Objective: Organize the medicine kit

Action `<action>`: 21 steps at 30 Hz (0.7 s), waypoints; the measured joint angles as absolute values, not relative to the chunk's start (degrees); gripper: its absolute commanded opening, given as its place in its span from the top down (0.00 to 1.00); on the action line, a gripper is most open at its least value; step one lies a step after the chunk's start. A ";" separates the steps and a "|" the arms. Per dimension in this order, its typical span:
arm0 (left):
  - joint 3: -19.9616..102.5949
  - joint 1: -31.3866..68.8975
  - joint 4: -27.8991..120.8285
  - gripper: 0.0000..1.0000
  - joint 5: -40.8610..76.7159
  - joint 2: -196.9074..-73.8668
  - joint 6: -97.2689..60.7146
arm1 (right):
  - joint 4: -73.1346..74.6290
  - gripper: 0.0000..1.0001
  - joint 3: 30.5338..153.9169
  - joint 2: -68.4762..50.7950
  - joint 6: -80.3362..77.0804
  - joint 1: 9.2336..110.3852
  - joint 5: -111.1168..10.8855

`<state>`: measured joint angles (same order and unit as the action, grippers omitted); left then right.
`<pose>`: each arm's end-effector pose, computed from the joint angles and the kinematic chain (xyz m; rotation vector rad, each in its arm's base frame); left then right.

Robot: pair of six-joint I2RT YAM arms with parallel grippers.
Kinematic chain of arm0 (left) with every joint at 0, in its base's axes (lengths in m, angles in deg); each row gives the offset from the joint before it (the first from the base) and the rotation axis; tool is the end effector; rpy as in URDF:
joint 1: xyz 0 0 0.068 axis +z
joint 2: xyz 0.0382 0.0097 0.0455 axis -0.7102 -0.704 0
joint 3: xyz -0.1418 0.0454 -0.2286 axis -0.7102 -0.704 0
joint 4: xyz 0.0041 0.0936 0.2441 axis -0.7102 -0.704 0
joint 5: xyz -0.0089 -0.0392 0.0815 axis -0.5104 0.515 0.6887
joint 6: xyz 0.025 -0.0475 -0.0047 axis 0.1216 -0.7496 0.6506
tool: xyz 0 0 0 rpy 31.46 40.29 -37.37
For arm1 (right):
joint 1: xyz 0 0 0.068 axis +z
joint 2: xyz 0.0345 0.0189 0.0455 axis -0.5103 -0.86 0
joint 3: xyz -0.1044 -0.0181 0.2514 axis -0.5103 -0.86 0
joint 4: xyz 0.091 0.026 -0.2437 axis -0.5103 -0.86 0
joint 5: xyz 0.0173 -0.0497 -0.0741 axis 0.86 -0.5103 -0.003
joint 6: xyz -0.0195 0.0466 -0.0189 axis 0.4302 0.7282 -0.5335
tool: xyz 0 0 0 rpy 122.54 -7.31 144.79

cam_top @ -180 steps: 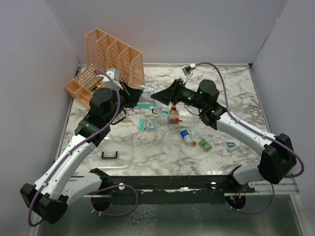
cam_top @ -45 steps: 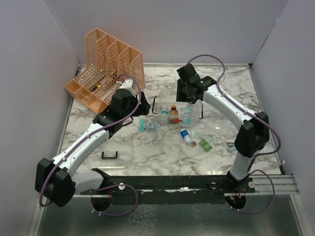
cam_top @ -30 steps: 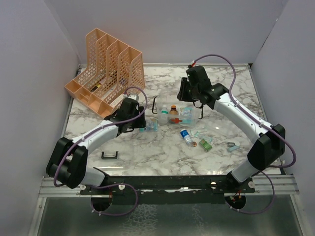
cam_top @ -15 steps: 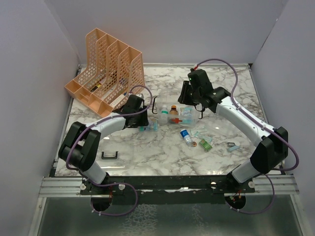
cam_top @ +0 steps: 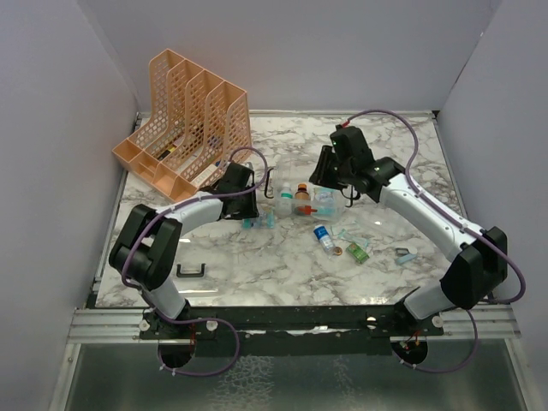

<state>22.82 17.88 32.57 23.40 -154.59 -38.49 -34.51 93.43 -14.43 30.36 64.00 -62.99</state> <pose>0.2941 -0.1540 0.1744 -0.0777 2.5564 -0.4799 0.2799 0.1799 0.3160 0.1609 2.4156 0.4908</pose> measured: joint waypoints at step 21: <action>26.58 16.87 30.62 0.68 21.98 -159.33 -38.25 | -29.49 0.68 79.31 1.30 33.93 64.00 -64.54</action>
<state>26.58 16.87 30.62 21.98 -159.33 -38.25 -29.49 79.31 1.30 33.93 64.00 -64.54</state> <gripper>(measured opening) 0.328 0.318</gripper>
